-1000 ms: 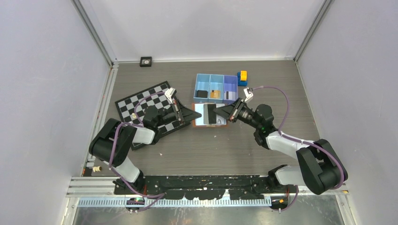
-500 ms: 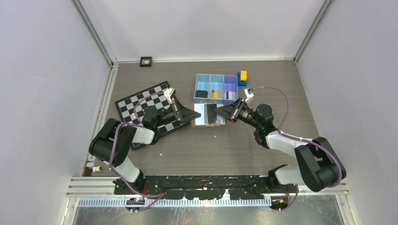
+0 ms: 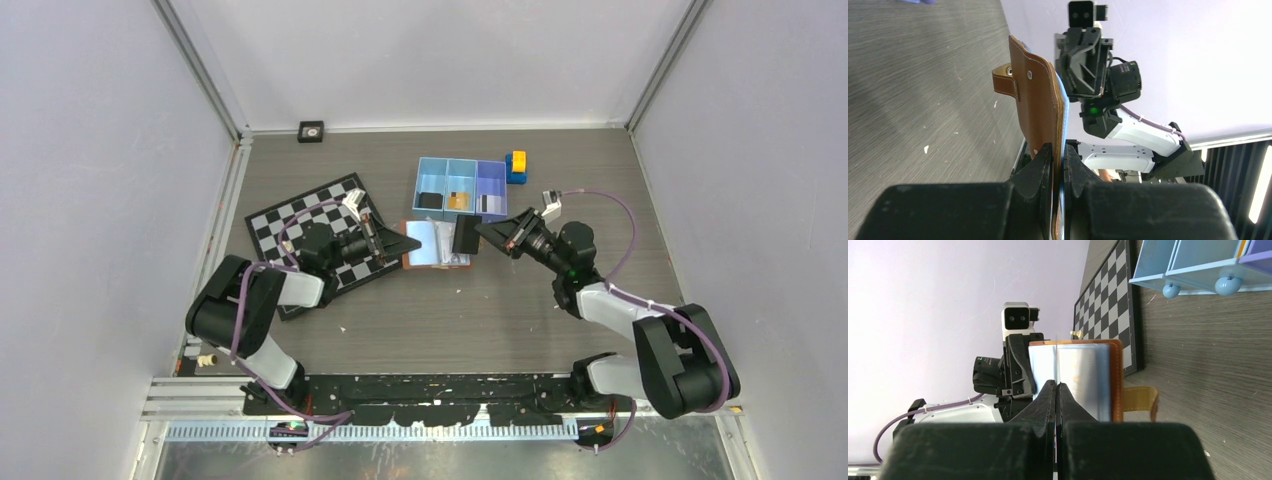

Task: Take the credit cards out of the card holder
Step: Place the credit card in the storage box.

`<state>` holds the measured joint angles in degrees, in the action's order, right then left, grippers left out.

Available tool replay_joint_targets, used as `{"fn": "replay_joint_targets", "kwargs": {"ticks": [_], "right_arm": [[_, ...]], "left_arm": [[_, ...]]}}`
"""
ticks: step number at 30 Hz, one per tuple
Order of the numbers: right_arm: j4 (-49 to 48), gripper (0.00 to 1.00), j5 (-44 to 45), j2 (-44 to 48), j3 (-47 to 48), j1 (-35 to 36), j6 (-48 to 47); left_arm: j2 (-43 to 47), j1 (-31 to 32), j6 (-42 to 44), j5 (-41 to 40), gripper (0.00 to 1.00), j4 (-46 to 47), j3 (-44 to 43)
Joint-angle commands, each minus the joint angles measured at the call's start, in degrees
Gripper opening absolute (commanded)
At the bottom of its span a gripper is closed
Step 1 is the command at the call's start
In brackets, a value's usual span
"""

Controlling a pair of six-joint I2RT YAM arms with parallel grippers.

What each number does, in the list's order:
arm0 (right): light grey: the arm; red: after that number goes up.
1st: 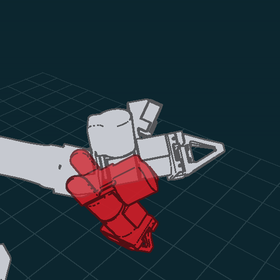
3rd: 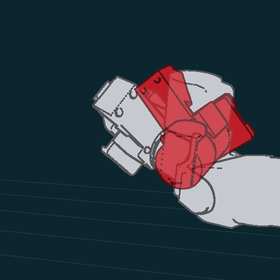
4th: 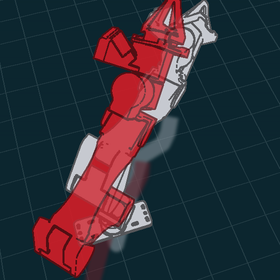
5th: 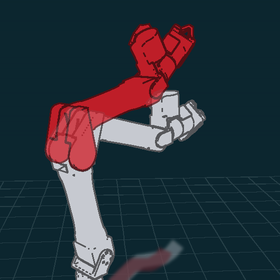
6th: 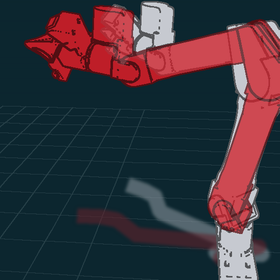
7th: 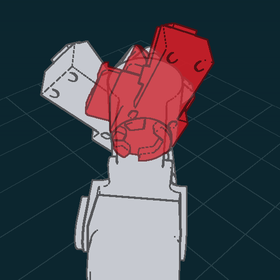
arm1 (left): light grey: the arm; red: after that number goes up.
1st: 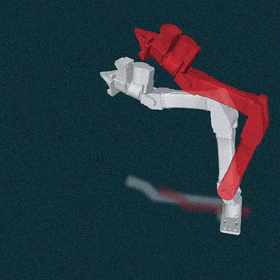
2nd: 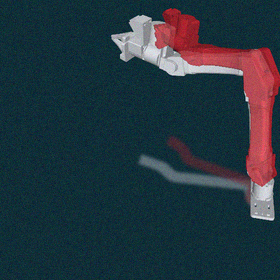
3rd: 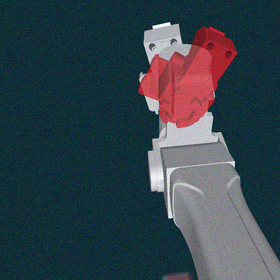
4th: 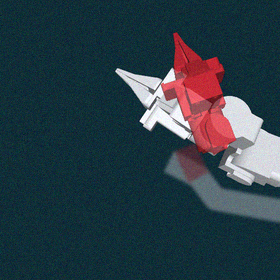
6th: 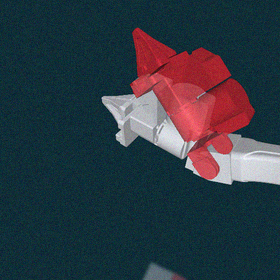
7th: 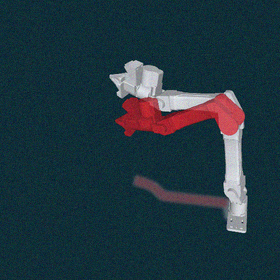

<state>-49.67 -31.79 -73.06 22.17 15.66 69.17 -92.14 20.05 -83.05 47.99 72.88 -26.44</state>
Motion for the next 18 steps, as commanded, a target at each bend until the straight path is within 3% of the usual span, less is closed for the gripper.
{"fn": "replay_joint_targets", "kwargs": {"ticks": [1,9,18], "right_arm": [[1.15,0.00,0.87,3.67,0.91,-2.11,-1.68],[24.19,0.00,9.91,7.46,10.95,-2.48,-11.90],[26.96,0.00,11.63,-11.70,25.10,-0.60,-12.13]], "left_arm": [[3.42,-0.53,4.75,-0.47,0.00,-8.13,-0.41],[7.34,-0.78,10.38,-2.79,0.00,-20.85,-0.93],[16.56,-1.46,17.61,-9.32,0.00,-36.82,-0.84]]}}
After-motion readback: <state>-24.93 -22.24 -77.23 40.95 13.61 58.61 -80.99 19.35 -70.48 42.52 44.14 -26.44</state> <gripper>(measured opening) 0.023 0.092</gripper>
